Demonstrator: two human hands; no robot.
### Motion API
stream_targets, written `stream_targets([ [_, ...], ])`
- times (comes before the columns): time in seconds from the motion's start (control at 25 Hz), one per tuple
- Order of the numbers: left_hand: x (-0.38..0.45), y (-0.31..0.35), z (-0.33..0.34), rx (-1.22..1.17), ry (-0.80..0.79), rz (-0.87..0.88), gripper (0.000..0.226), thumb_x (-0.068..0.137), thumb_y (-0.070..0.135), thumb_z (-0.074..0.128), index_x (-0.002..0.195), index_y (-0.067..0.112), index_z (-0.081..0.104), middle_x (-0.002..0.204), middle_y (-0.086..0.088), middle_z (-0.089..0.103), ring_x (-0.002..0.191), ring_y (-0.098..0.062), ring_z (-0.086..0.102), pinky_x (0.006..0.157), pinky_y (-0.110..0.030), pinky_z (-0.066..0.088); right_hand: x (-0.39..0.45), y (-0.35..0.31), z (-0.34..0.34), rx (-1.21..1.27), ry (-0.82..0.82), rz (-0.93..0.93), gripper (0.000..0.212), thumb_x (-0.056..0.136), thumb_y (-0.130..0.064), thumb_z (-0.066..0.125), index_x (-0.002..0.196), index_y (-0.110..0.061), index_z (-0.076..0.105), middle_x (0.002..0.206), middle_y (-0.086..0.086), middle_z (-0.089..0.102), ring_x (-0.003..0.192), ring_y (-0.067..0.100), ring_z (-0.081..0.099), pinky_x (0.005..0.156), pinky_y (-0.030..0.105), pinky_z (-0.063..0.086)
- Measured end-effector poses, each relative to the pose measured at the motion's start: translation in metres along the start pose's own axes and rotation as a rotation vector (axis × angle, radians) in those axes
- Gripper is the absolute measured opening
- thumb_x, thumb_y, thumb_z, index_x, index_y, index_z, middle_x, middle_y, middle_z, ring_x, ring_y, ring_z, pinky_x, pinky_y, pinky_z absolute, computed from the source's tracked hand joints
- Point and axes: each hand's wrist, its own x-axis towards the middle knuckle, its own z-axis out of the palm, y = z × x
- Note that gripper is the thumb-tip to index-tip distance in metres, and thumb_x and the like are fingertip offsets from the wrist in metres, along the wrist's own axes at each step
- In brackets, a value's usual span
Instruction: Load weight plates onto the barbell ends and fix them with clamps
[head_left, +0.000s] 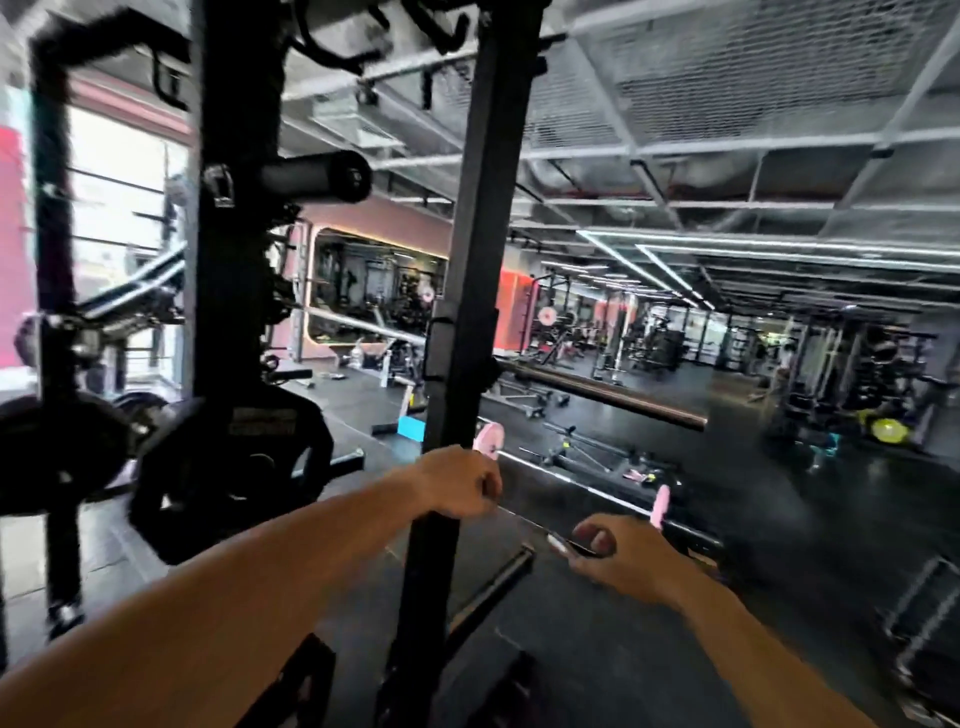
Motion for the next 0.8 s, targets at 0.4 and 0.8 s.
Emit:
stream_targets([
  [0.4, -0.062, -0.104, -0.079, 0.042, 0.294, -0.347, 0.022, 0.089, 0.033, 0.071, 0.109, 0.023, 0.072, 0.103, 0.005, 0.073, 0.093, -0.012, 0.065, 0.086, -0.025, 0.048, 0.136, -0.182, 0.052, 0.193, -0.095, -0.555, 0.031, 0.081, -0.042, 0.080, 0.108, -0.030, 0.070, 0.091, -0.011, 0.069, 0.077, 0.003, 0.064, 0.067, 0.012, 0.044],
  [0.8, -0.166, -0.148, -0.061, 0.018, 0.249, -0.902, 0.043, 0.084, 0.040, 0.071, 0.125, 0.033, 0.063, 0.111, 0.001, 0.068, 0.104, -0.019, 0.065, 0.078, -0.019, 0.042, 0.154, -0.287, 0.114, 0.302, -0.365, -0.620, 0.043, 0.083, -0.067, 0.061, 0.076, -0.024, 0.062, 0.079, -0.007, 0.068, 0.079, 0.013, 0.069, 0.060, 0.018, 0.045],
])
